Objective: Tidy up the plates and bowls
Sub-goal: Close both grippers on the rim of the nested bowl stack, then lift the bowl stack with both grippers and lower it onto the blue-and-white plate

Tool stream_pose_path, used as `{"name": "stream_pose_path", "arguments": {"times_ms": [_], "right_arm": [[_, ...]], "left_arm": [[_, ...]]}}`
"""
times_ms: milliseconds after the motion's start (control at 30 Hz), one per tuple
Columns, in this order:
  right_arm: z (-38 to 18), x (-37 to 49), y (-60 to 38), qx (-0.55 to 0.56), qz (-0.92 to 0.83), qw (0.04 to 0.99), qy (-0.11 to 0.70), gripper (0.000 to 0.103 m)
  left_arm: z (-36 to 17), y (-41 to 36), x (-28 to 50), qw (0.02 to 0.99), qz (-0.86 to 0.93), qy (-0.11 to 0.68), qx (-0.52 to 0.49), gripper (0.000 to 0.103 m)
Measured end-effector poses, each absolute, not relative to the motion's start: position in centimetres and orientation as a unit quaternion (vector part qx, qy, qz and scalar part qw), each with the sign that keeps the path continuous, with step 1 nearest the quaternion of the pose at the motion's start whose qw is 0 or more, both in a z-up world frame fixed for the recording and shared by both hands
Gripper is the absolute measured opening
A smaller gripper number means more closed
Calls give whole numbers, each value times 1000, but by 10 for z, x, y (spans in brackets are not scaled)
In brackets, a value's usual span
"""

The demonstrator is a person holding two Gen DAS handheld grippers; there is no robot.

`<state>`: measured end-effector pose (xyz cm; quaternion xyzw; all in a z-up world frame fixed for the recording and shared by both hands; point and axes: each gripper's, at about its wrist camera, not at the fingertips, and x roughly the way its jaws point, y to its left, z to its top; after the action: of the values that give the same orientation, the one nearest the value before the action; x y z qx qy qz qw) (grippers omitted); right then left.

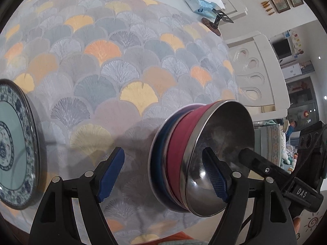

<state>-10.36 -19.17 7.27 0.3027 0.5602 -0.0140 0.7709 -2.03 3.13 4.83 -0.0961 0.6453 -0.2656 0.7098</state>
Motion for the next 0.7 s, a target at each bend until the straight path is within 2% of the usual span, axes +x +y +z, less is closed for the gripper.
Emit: {"name": "stream_pose_path", "arguments": {"times_ms": [233,300,333,400,700], "right_arm": [[53,-99,-187,300,-12,763,572,79],[48,-98,-186,299,-11,763,573,78],[45,-97,-186,298,-11,762,575,76],[41,-97,-185,299,-10,760,577,66],[34,-95,-179,293,0,764,574,54]], "left_arm": [[43,29,-26,717,-256,641,-99,75],[40,28,-27,716,-256,641,-103,71],[37,27,-27,715,-255,642,-105,70],[34,27,-28,714,-254,644,-108,66],[28,31,-33,714,-252,639,-137,57]]}}
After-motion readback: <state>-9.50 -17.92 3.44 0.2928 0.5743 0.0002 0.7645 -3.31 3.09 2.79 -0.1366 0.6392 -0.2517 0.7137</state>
